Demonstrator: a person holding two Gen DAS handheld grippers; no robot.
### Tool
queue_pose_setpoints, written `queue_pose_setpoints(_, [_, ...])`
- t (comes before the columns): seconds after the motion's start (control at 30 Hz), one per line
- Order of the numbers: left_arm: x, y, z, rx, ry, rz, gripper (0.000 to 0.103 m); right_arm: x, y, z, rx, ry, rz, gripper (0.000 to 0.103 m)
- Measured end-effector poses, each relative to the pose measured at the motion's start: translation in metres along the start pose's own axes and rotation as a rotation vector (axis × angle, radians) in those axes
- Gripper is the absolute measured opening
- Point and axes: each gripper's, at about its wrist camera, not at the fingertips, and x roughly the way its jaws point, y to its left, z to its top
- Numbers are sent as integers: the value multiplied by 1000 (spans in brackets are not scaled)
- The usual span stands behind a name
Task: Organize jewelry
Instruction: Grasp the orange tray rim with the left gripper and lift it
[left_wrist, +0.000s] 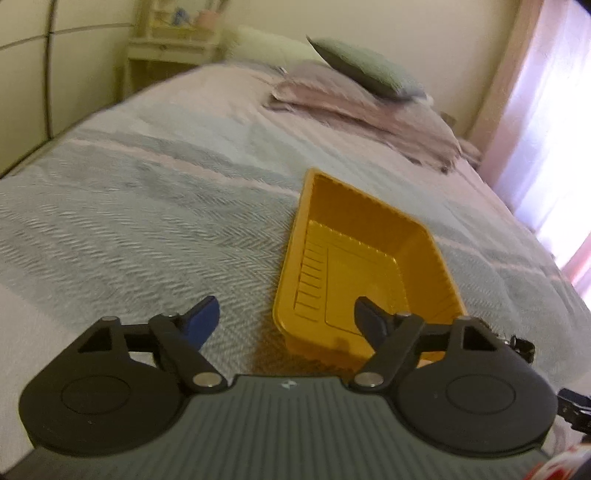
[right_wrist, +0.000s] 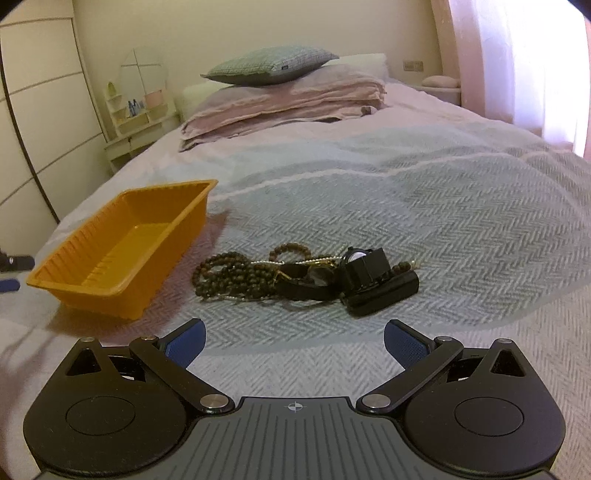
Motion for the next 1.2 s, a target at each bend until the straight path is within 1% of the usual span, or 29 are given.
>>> queue_pose_setpoints(0.03, [7, 2, 3, 19, 16, -9, 66, 3, 1, 0, -4, 6, -5, 103])
queue_pose_setpoints(0.07, [15, 4, 6, 36, 40, -21, 62, 7, 1, 0, -4, 11, -9, 103])
queue_pose_setpoints(0.13, [27, 6, 7, 38, 82, -50, 51, 14, 1, 0, -2, 22, -12, 103])
queue_pose_setpoints(0.23, [42, 6, 8, 63, 117, -72, 37, 21, 3, -1, -7, 32, -19, 103])
queue_pose_setpoints(0.37, [53, 5, 10, 93, 144, -88, 35, 30, 3, -2, -11, 45, -26, 103])
queue_pose_setpoints(0.5, [62, 3, 11, 81, 178, -95, 24, 38, 2, -3, -1, 58, -31, 103])
queue_pose_setpoints(0.57, [66, 2, 12, 82, 187, -86, 18, 41, 2, -4, -1, 62, -32, 103])
queue_pose_setpoints(0.6, [67, 1, 12, 88, 189, -75, 13, 42, 2, -4, -1, 64, -32, 103])
queue_pose_setpoints(0.63, [68, 0, 12, 91, 192, -63, 12, 43, 2, -4, -2, 68, -33, 103])
queue_pose_setpoints(0.7, [69, -2, 13, 91, 204, -64, 8, 45, 1, -5, -1, 70, -35, 103])
queue_pose_setpoints(0.83, [64, -7, 13, 112, 201, -28, 5, 45, -4, -3, 13, 63, -35, 103])
queue_pose_setpoints(0.93, [54, -14, 17, 147, 168, 11, 4, 43, -10, -1, 19, 55, -41, 103])
queue_pose_setpoints(1.03, [42, -26, 20, 199, 130, 52, 3, 40, -20, 2, 12, 39, -60, 102])
queue_pose_setpoints(1.13, [32, -44, 16, 283, 97, 100, 3, 40, -31, 6, 4, 16, -83, 102])
queue_pose_setpoints(1.17, [28, -50, 13, 305, 81, 120, 3, 40, -35, 8, 6, 9, -90, 101])
queue_pose_setpoints(1.2, [25, -56, 9, 332, 63, 144, 3, 40, -39, 9, 11, 2, -95, 94])
